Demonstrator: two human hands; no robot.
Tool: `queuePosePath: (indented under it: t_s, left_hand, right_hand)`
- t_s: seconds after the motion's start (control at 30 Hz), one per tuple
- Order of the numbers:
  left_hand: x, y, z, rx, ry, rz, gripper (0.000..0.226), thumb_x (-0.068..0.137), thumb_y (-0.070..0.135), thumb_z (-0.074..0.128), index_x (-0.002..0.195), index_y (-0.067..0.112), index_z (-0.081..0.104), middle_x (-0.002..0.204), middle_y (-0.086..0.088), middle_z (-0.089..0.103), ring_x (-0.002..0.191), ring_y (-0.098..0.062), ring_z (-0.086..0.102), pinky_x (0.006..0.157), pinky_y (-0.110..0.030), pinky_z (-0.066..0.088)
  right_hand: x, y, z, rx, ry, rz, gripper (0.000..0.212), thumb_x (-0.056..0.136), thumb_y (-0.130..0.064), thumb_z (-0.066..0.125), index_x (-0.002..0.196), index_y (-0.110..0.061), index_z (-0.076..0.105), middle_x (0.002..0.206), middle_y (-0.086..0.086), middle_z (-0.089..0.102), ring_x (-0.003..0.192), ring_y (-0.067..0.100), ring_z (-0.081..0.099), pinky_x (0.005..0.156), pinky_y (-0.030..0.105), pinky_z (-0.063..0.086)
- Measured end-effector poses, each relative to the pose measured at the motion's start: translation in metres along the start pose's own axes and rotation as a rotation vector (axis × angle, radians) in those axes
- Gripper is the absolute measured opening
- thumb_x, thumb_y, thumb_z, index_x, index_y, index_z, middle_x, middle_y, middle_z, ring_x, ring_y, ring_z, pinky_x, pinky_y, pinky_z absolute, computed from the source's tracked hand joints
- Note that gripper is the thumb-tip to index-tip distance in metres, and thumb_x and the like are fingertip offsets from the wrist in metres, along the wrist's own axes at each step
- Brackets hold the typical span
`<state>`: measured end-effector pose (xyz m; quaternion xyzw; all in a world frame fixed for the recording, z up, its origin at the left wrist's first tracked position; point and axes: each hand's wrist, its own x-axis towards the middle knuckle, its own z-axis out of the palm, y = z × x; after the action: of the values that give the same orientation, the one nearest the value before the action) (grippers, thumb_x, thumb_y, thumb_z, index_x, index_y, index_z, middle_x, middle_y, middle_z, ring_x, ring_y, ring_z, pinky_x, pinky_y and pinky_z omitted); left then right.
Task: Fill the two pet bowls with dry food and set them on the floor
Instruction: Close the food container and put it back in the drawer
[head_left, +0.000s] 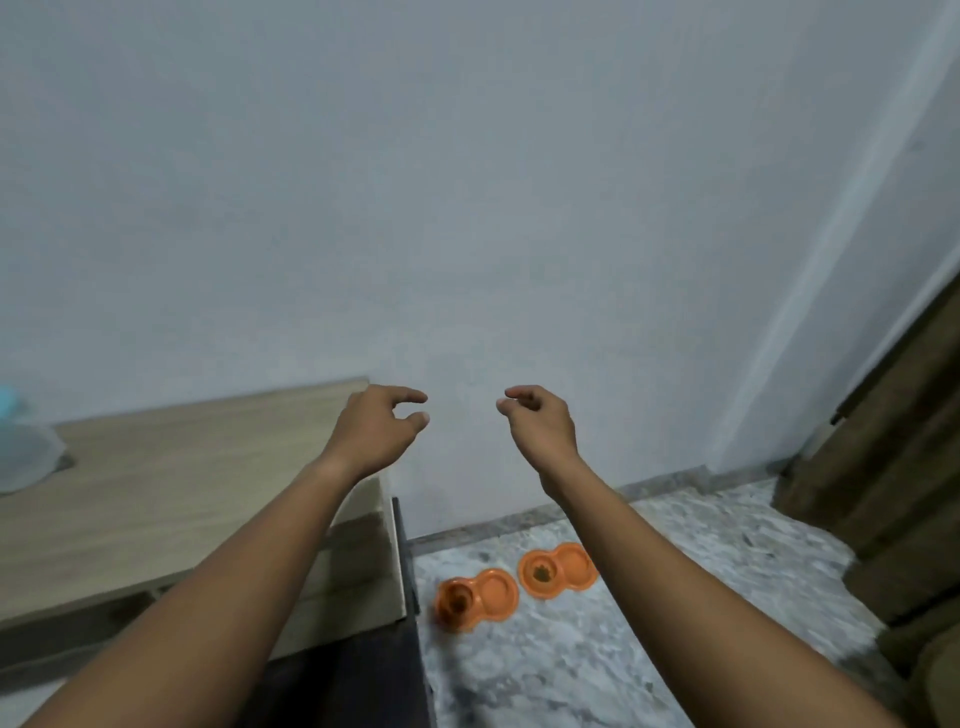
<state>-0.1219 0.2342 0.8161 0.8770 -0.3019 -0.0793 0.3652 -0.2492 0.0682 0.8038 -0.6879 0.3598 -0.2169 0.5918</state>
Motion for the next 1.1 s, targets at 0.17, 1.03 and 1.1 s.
queuePosePath:
  t_s: [0.17, 1.03, 1.1]
  left_hand:
    - [-0.03, -0.075, -0.094, 0.064, -0.004, 0.033, 0.029, 0.088, 0.033, 0.066, 0.116, 0.027, 0.072, 0.123, 0.003, 0.069, 0.113, -0.018, 0.061, 0.089, -0.027, 0.042]
    - [-0.126, -0.447, -0.4, 0.067, 0.214, -0.384, 0.032, 0.086, 0.028, 0.07, 0.116, 0.02, 0.073, 0.128, 0.003, 0.067, 0.11, -0.015, 0.063, 0.095, -0.025, 0.045]
    - [-0.13, -0.476, -0.414, 0.032, 0.208, -0.445, 0.033, 0.086, 0.028, 0.071, 0.118, 0.02, 0.072, 0.13, 0.002, 0.066, 0.112, -0.017, 0.063, 0.101, -0.029, 0.046]
  right_hand:
    - [-0.045, -0.031, 0.103, 0.009, -0.05, -0.066, 0.024, 0.093, -0.03, 0.065, 0.116, -0.026, 0.07, 0.121, -0.002, 0.067, 0.101, 0.009, 0.06, 0.085, 0.028, 0.044]
    - [-0.171, -0.057, 0.592, -0.128, -0.463, -0.099, 0.015, 0.091, -0.024, 0.068, 0.106, -0.025, 0.072, 0.097, -0.008, 0.069, 0.088, 0.008, 0.062, 0.071, 0.026, 0.045]
    - [-0.18, -0.051, 0.623, -0.159, -0.494, -0.074, 0.017, 0.091, -0.025, 0.068, 0.108, -0.022, 0.071, 0.098, -0.008, 0.07, 0.088, 0.007, 0.062, 0.072, 0.026, 0.045]
